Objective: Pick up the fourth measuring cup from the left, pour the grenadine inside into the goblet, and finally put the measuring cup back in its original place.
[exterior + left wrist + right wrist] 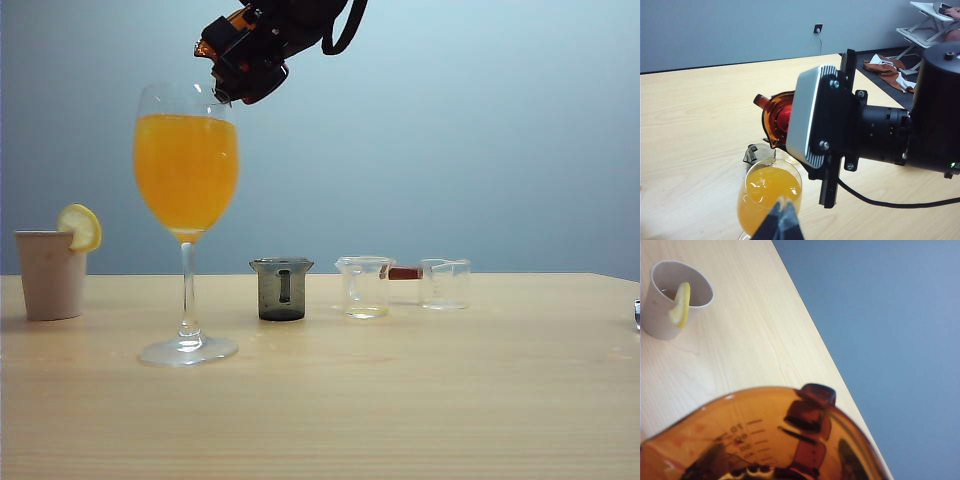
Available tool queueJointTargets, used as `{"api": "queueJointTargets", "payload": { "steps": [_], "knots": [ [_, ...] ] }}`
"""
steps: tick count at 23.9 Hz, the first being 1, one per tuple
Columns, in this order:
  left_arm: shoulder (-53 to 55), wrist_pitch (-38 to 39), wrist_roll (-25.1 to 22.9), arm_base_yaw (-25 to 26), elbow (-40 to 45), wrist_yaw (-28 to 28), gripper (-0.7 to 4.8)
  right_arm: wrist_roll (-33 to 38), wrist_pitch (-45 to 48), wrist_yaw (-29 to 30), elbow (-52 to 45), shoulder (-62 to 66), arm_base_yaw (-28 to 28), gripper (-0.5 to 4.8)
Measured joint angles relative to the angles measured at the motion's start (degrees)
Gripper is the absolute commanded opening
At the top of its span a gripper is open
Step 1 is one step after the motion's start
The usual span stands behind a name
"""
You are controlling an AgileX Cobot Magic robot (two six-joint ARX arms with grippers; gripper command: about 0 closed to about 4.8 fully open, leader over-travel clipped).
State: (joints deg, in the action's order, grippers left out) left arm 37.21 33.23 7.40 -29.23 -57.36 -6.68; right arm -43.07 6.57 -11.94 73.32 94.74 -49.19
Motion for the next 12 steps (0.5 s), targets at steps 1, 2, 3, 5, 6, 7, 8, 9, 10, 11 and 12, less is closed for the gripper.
{"api": "queueJointTargets", "payload": {
  "steps": [1, 2, 3, 5, 6, 7, 8, 9, 10, 11, 12],
  "knots": [
    [0.0, 0.0, 0.0, 0.0, 0.0, 0.0, -0.05, -0.5, 0.0, 0.0, 0.0, 0.0, 0.0, 0.79],
    [0.0, 0.0, 0.0, 0.0, 0.0, 0.0, -0.05, -1.8, 0.0, 0.0, 0.0, 0.0, 0.0, 0.79],
    [0.0, 0.0, 0.0, 0.0, 0.0, 0.0, -0.05, -2.2, 0.0, 0.0, 0.0, 0.0, 0.0, 0.78],
    [0.0, 0.0, 0.0, 0.0, 0.0, 0.0, -0.05, -3.1, -0.1, 0.0, 0.0, 0.0, 0.0, 0.76],
    [0.0, 0.0, 0.0, 0.0, 0.0, 0.0, -0.05, -3.7, -0.1, 0.0, 0.0, 0.0, 0.0, 0.76],
    [0.0, 0.0, 0.0, 0.0, 0.0, 0.0, -0.05, -4.6, -0.3, 0.0, 0.0, 0.0, 0.0, 0.76],
    [0.0, 0.0, 0.0, 0.0, 0.0, 0.0, -0.05, -5.1, -0.5, 0.0, 0.0, 0.0, 0.0, 0.76],
    [0.0, 0.0, 0.0, 0.0, 0.0, 0.0, -0.05, -6.0, -0.7, 0.0, 0.0, 0.0, 0.0, 0.76],
    [0.0, 0.0, 0.0, 0.0, 0.0, 0.0, -0.05, -6.6, -0.8, 0.0, 0.0, 0.0, 0.0, 0.76],
    [0.0, 0.0, 0.0, 0.0, 0.0, 0.0, -0.05, -7.1, -0.9, 0.0, 0.0, 0.0, 0.0, 0.75],
    [0.0, 0.0, 0.0, 0.0, 0.0, 0.0, -0.05, -7.6, -0.9, 0.0, 0.0, 0.0, 0.0, 0.76]
  ]
}}
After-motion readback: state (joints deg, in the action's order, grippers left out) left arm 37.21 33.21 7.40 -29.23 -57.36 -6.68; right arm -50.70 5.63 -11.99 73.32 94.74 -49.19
